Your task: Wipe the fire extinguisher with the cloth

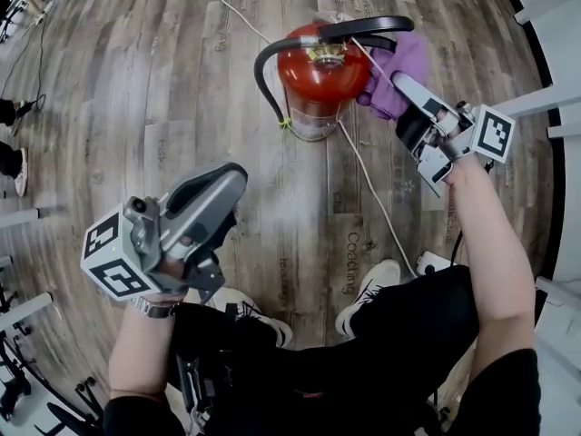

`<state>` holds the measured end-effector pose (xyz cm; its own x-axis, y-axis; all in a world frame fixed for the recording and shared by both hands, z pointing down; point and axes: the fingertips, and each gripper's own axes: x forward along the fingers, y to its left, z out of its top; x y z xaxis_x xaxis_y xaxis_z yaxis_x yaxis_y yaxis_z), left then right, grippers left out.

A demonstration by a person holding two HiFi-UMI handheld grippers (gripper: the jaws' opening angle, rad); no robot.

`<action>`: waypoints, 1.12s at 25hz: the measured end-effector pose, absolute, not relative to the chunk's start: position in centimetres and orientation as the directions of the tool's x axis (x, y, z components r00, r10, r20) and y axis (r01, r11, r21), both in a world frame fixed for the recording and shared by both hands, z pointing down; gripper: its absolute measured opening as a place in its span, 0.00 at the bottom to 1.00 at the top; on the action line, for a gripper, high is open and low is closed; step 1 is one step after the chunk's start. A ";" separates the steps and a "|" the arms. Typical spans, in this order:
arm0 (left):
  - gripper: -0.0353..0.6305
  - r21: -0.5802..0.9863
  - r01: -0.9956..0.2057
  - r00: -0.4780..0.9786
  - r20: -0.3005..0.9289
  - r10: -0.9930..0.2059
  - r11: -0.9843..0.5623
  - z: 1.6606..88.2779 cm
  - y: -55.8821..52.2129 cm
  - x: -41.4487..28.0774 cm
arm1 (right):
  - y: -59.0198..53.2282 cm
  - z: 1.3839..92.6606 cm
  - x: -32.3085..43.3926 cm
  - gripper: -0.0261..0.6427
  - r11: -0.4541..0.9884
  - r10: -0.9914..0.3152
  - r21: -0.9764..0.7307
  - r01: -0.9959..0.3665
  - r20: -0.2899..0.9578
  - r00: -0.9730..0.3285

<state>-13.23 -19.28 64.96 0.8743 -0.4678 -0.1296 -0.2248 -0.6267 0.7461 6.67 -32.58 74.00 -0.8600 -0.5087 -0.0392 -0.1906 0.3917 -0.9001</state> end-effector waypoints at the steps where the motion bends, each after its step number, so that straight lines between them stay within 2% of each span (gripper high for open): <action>1: 0.05 0.736 -0.238 0.869 -0.130 -0.478 -0.633 64.9 -19.3 -13.8 | -32.9 74.3 6.4 0.16 0.406 -0.492 -0.897 -0.176 -0.052 -0.869; 4: 0.05 0.718 -0.235 0.880 -0.130 -0.457 -0.655 65.3 -18.6 -14.1 | -33.5 76.3 5.4 0.16 0.426 -0.436 -0.896 -0.127 -0.080 -0.897; 9: 0.05 0.729 -0.224 0.905 -0.091 -0.416 -0.646 67.1 -17.9 -13.8 | -33.9 85.4 4.8 0.16 0.341 -0.410 -0.922 -0.183 0.030 -0.911; 11: 0.05 0.735 -0.226 0.906 -0.084 -0.416 -0.639 67.6 -18.0 -14.3 | -33.5 90.1 4.6 0.16 0.291 -0.411 -0.925 -0.245 0.110 -0.905; 15: 0.05 0.753 -0.242 0.895 -0.071 -0.441 -0.612 68.4 -18.4 -15.5 | -31.4 100.8 5.3 0.16 0.151 -0.398 -0.870 -0.468 0.380 -0.835; 18: 0.05 0.774 -0.247 0.881 -0.072 -0.468 -0.584 68.6 -18.6 -16.5 | -29.9 106.2 4.6 0.16 0.103 -0.355 -0.821 -0.562 0.497 -0.792; 24: 0.05 0.772 -0.254 0.883 -0.060 -0.465 -0.582 69.0 -18.6 -16.6 | -29.4 107.6 4.5 0.16 0.077 -0.371 -0.815 -0.574 0.511 -0.775; 28: 0.05 0.767 -0.257 0.887 -0.055 -0.459 -0.589 69.1 -18.6 -16.0 | -30.3 103.7 4.4 0.16 0.190 -0.305 -0.786 -0.588 0.522 -0.797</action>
<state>-16.01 -18.62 69.10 0.8869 -0.4587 -0.0550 -0.2569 -0.5886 0.7665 4.39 -30.33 103.75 -0.7967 -0.3046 0.5220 -0.5878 0.1897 -0.7865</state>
